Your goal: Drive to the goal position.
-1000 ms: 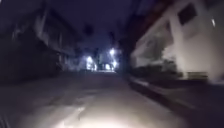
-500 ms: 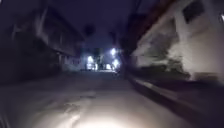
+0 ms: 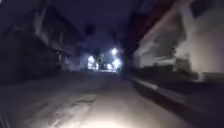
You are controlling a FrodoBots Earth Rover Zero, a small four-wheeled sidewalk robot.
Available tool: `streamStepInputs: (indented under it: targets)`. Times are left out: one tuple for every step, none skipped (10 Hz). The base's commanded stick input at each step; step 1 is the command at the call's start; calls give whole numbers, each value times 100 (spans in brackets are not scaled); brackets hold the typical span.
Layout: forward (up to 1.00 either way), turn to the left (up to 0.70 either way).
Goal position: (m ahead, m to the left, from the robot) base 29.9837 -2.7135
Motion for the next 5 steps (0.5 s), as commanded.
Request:
streamStepInputs:
  targets:
    - [70,0]
    - [70,0]
    - [70,0]
    - [70,0]
    - [70,0]
